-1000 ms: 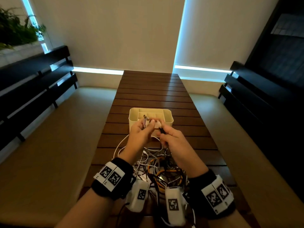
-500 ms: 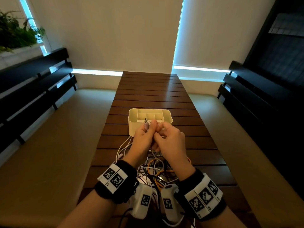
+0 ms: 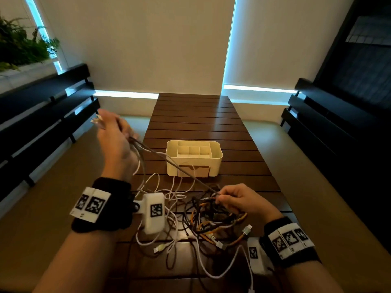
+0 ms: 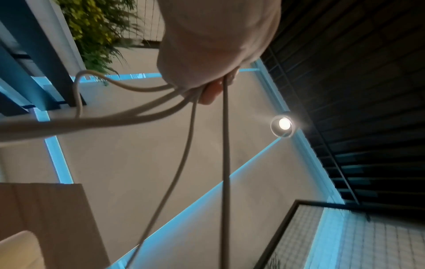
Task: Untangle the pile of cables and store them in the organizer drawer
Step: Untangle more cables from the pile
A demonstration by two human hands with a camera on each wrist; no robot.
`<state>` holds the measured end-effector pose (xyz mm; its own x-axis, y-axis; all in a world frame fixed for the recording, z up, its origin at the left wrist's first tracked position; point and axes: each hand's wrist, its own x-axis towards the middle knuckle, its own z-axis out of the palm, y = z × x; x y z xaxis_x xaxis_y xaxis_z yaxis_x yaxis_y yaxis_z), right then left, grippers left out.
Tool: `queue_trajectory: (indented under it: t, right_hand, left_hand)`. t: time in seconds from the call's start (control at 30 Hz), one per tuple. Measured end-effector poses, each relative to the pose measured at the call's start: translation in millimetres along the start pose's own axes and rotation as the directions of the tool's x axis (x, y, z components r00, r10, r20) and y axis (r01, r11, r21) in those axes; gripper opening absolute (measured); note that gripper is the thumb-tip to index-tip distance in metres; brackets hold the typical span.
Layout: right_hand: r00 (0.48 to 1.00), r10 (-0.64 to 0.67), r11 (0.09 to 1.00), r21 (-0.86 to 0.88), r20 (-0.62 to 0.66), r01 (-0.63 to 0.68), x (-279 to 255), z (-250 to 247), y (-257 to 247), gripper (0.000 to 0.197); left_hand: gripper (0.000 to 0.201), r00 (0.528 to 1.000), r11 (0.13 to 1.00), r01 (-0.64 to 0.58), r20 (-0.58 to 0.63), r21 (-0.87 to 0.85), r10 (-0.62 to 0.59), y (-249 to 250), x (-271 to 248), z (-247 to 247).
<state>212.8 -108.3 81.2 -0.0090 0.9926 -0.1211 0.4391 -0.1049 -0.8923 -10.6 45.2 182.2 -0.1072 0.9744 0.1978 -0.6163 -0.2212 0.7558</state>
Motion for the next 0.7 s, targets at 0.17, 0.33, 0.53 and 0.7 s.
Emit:
queue_trajectory:
  t: [0.17, 0.33, 0.53, 0.7]
  right_hand:
    - [0.976, 0.201, 0.957, -0.228, 0.089, -0.177, 0.1, -6.6, 36.1, 0.014]
    - [0.972, 0.224, 0.909, -0.344, -0.072, -0.235, -8.8, -6.1, 67.7, 0.03]
    - [0.964, 0.064, 0.955, -0.264, -0.257, -0.134, 3.5, 2.1, 37.7, 0.018]
    - [0.952, -0.076, 0.955, -0.297, -0.295, -0.016, 9.8, 12.7, 22.4, 0.014]
  left_hand:
    - [0.033, 0.975, 0.953, -0.202, -0.141, -0.226, 0.173, 7.5, 70.7, -34.3]
    - [0.041, 0.999, 0.989, 0.05, 0.017, -0.141, -0.049, -48.6, 185.4, -125.2]
    - [0.022, 0.859, 0.881, 0.029, 0.439, 0.472, -0.263, -25.2, -20.1, -10.2]
    - [0.024, 0.525, 0.609, -0.148, 0.584, 0.779, -0.619, -92.2, -76.2, -8.1]
